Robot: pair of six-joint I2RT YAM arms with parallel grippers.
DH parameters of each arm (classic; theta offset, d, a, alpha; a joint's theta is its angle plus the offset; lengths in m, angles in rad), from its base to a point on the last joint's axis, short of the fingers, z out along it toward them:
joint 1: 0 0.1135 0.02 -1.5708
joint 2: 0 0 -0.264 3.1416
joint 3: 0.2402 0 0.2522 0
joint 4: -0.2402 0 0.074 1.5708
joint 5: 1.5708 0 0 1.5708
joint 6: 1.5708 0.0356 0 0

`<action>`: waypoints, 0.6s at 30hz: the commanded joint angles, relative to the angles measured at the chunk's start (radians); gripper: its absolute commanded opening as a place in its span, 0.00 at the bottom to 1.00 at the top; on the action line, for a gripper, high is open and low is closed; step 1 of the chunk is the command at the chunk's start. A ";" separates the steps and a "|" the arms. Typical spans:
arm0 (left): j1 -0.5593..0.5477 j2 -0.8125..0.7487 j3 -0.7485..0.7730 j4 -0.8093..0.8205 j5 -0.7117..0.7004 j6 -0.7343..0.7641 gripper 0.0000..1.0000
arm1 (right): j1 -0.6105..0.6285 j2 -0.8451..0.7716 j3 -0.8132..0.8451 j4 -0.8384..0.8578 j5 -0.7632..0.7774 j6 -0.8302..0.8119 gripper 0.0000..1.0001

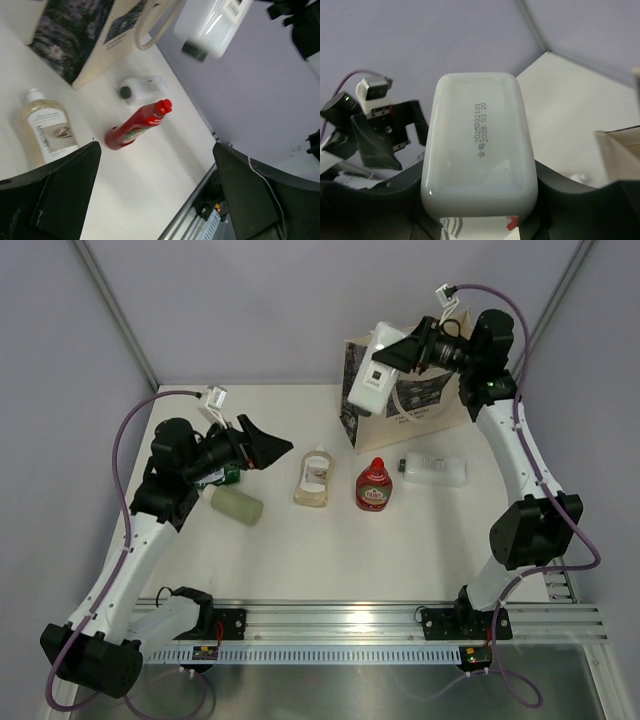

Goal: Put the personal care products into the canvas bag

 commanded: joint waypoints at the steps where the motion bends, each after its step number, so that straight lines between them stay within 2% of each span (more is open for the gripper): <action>1: 0.019 -0.055 0.031 -0.175 -0.146 0.142 0.99 | -0.045 0.011 0.222 -0.173 0.217 -0.194 0.00; 3: 0.019 -0.084 0.025 -0.222 -0.230 0.162 0.99 | -0.058 0.040 0.333 -0.283 0.369 -0.312 0.00; 5: 0.022 -0.098 0.014 -0.284 -0.271 0.185 0.99 | -0.068 0.071 0.409 -0.294 0.518 -0.388 0.00; 10: 0.026 -0.164 -0.034 -0.318 -0.329 0.193 0.99 | -0.075 0.164 0.527 -0.265 0.756 -0.491 0.00; 13: 0.028 -0.190 -0.054 -0.342 -0.358 0.191 0.99 | -0.074 0.229 0.576 -0.257 0.798 -0.586 0.00; 18: 0.029 -0.226 -0.078 -0.387 -0.462 0.181 0.99 | -0.074 0.267 0.483 -0.162 0.752 -0.837 0.00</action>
